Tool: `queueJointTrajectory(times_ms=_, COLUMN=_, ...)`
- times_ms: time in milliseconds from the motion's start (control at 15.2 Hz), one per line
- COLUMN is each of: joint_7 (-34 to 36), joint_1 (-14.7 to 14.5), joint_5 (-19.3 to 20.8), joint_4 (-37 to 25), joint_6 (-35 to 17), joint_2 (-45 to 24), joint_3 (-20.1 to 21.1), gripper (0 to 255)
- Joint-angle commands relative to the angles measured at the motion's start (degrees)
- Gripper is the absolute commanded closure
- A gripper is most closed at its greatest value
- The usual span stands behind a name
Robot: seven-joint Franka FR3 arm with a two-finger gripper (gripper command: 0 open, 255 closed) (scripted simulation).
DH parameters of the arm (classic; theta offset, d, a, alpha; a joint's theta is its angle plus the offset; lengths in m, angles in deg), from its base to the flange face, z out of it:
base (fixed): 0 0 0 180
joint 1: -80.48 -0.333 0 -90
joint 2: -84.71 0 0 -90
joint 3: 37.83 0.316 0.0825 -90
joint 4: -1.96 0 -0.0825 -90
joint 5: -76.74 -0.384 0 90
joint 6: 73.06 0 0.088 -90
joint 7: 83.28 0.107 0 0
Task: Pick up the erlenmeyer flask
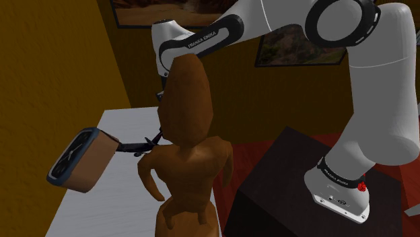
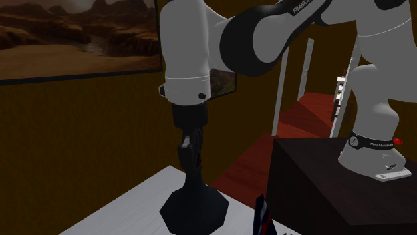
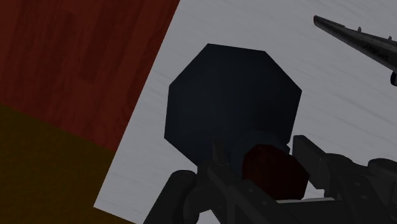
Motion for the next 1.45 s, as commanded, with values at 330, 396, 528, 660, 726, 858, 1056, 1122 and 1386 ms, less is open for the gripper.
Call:
queueJointTrajectory(times_ms=330, joint_7=0.00, joint_1=-0.01, joint_5=-0.09, joint_4=0.00, joint_6=0.51, joint_2=0.43, joint_3=0.08, gripper=255)
queueJointTrajectory(times_ms=396, joint_7=-0.04, joint_1=0.01, joint_5=-0.17, joint_4=-0.27, joint_6=1.11, joint_2=0.77, joint_3=0.12, gripper=255)
queueJointTrajectory(times_ms=528, joint_7=-0.12, joint_1=0.04, joint_5=-0.30, joint_4=-0.87, joint_6=2.34, joint_2=1.40, joint_3=0.20, gripper=255)
queueJointTrajectory(times_ms=660, joint_7=-0.18, joint_1=0.07, joint_5=-0.43, joint_4=-1.56, joint_6=3.59, joint_2=1.97, joint_3=0.27, gripper=255)
queueJointTrajectory(times_ms=726, joint_7=-0.22, joint_1=0.08, joint_5=-0.50, joint_4=-1.92, joint_6=4.22, joint_2=2.25, joint_3=0.31, gripper=255)
queueJointTrajectory(times_ms=858, joint_7=-0.28, joint_1=0.09, joint_5=-0.62, joint_4=-2.68, joint_6=5.50, joint_2=2.78, joint_3=0.38, gripper=255)
queueJointTrajectory(times_ms=1056, joint_7=-0.37, joint_1=0.11, joint_5=-0.78, joint_4=-3.94, joint_6=7.45, joint_2=3.49, joint_3=0.47, gripper=255)
queueJointTrajectory(times_ms=1122, joint_7=-0.40, joint_1=0.11, joint_5=-0.83, joint_4=-4.39, joint_6=8.11, joint_2=3.70, joint_3=0.49, gripper=255)
queueJointTrajectory(times_ms=1386, joint_7=-0.46, joint_1=0.10, joint_5=-0.94, joint_4=-5.41, joint_6=9.55, joint_2=4.13, joint_3=0.55, gripper=255)
